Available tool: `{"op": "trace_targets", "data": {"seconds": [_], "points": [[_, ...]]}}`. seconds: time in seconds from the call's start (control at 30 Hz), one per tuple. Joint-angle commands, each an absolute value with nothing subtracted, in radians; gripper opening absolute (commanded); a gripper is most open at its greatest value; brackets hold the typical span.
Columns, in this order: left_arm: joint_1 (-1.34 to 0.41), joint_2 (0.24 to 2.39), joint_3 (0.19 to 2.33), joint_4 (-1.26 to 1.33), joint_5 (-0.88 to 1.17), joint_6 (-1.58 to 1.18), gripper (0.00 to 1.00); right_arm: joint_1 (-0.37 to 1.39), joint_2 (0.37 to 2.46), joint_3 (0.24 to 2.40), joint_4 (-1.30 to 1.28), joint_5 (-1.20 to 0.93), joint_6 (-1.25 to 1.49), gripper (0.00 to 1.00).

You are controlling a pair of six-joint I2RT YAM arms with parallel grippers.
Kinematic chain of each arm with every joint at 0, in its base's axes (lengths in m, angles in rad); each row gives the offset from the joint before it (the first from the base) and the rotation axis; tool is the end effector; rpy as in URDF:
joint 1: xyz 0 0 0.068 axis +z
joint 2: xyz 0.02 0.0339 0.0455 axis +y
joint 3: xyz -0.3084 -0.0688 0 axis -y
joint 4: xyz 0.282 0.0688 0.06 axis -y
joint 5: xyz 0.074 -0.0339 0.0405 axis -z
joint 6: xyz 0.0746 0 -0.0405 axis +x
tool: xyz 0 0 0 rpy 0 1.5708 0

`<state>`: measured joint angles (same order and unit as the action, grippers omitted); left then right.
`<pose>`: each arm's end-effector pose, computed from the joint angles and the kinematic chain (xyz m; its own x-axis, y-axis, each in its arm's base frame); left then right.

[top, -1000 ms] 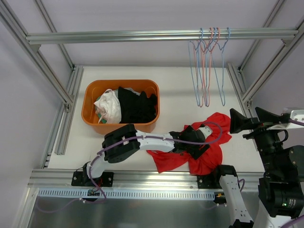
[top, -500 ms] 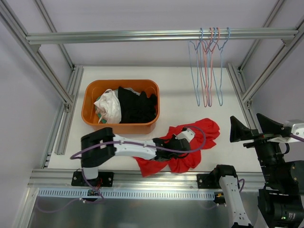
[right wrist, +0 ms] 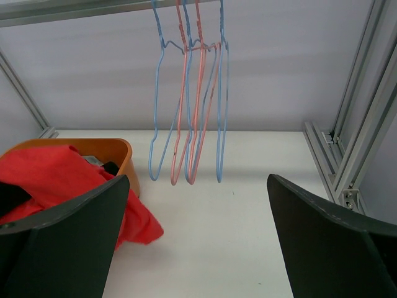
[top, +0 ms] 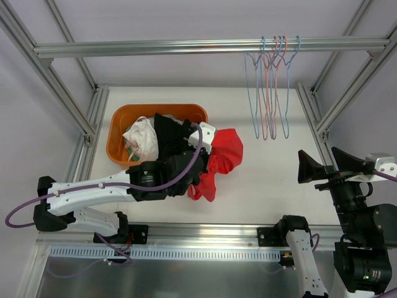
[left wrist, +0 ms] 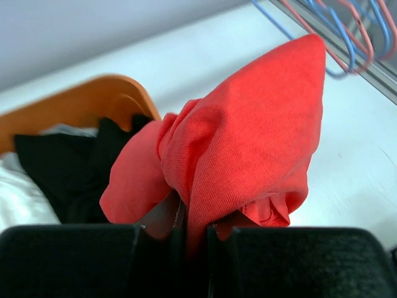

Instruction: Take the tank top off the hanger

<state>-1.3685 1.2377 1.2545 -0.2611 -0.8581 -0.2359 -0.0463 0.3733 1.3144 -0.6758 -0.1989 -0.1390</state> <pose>0.1194 -0.3014 0.4400 -0.1625 0.0316 -0.9862 0.4680 0.8824 -0.0488 -0.0069 0.0151 0.5278 0.2795 -0.1489 -0.9485 -0.1074 0.9768 -0.1850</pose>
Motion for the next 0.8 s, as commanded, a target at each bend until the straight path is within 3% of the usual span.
{"op": "trace_targets", "data": {"seconds": [0.0, 0.33, 0.67, 0.77], "points": [[-1.374, 1.197, 1.377, -0.273, -1.032, -0.059, 0.00, -0.051, 0.368, 1.315, -0.615, -0.204, -0.130, 1.00], [-1.175, 1.200, 1.580, -0.282, -0.839, 0.064, 0.00, -0.051, 0.370, 1.302, -0.609, -0.215, -0.120, 0.99], [-0.864, 1.175, 1.548, -0.353, -0.382, 0.086, 0.00, -0.051, 0.367, 1.301, -0.600, -0.239, -0.129, 0.99], [-0.818, 1.187, 1.505, -0.360, -0.367, 0.103, 0.00, -0.051, 0.362, 1.298, -0.592, -0.251, -0.127, 0.99]]}}
